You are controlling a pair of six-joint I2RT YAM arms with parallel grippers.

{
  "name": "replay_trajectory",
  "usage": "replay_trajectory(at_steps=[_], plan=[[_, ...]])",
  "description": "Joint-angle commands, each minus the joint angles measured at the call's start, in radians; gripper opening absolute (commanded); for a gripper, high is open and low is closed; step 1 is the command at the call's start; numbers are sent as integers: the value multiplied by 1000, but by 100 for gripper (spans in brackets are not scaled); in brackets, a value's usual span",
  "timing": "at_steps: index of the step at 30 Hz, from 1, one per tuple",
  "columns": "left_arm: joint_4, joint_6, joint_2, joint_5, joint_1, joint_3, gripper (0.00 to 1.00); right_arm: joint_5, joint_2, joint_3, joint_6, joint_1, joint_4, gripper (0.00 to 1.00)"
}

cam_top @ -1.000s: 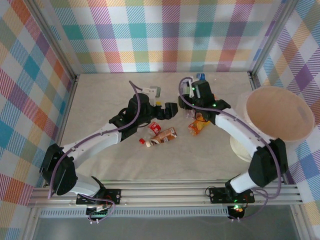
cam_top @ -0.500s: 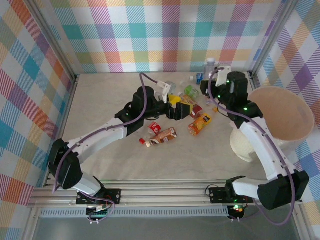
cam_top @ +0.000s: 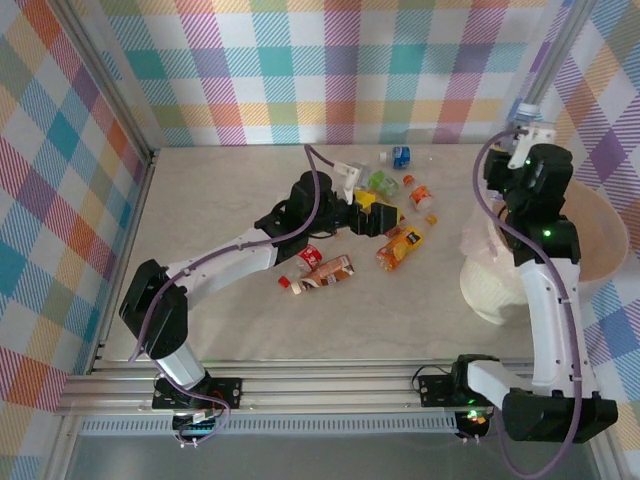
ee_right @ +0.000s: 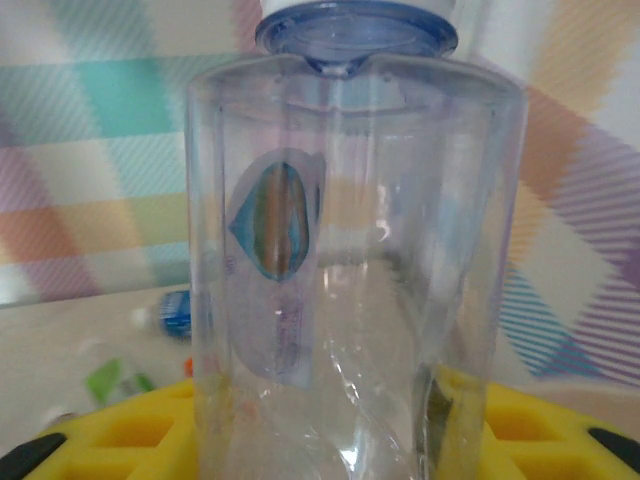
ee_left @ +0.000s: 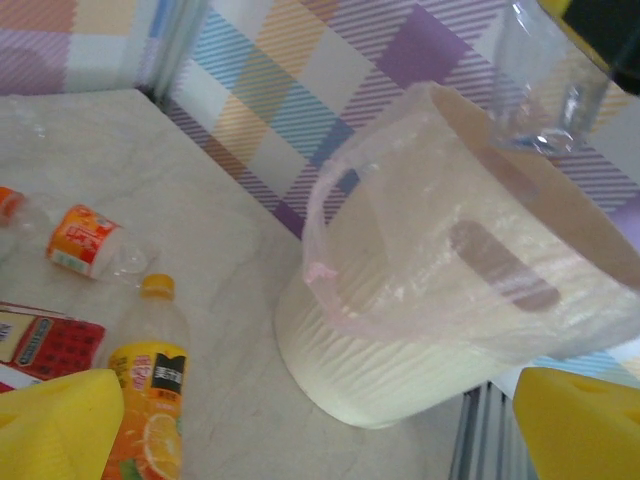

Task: Put the plastic bottles in the bin

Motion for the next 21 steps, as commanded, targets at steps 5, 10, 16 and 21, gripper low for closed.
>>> replay_trajectory(at_steps=[5, 10, 16, 21], plan=[[-97, -59, -70, -276, -14, -23, 100, 239, -54, -52, -66, -90, -79, 48], [-163, -72, -98, -369, -15, -28, 100, 352, -67, -131, -178, -149, -22, 48], [-212, -110, -115, -501, -12, -21, 100, 356, -70, -167, -116, -280, -25, 43], [-219, -132, -124, -587, -11, -47, 100, 457, -106, -233, -83, -335, 22, 47]])
